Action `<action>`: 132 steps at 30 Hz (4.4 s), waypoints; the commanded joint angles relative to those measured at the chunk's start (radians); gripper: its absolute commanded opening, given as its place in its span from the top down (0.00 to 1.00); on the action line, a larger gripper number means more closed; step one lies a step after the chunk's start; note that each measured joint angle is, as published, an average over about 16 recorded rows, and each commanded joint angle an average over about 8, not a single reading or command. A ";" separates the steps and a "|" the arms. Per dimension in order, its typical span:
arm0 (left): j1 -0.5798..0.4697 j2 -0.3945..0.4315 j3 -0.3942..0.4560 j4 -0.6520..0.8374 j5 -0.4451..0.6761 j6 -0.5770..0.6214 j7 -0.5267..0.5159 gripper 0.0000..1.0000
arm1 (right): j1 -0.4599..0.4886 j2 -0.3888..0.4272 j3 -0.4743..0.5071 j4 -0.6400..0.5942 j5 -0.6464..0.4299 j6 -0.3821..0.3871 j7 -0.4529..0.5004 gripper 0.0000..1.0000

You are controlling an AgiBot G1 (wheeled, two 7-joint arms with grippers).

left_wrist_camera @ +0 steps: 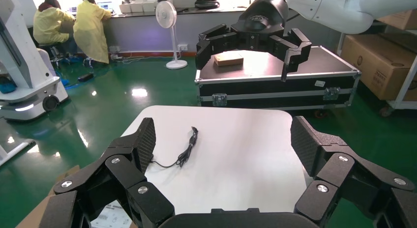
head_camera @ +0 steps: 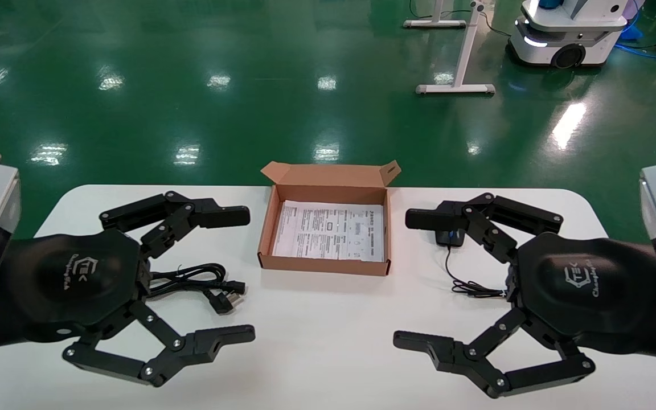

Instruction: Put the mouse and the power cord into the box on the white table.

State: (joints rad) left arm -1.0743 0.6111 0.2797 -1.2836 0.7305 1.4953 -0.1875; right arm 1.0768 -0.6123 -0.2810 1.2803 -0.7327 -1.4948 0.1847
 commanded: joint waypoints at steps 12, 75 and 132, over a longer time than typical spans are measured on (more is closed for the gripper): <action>0.000 0.000 0.000 0.000 0.000 0.000 0.000 0.00 | 0.000 0.000 0.000 0.000 0.000 0.000 0.000 0.00; -0.644 0.360 0.574 1.163 0.802 -0.115 0.852 0.00 | 0.576 -0.319 -0.423 -1.143 -0.871 0.148 -0.994 0.00; -0.647 0.378 0.573 1.243 0.802 -0.154 0.871 1.00 | 0.590 -0.346 -0.419 -1.225 -0.866 0.176 -1.027 1.00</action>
State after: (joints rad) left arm -1.7396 0.9818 0.8475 -0.0445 1.5254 1.3541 0.6762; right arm 1.6804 -0.9509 -0.6963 0.0582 -1.5931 -1.3308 -0.8392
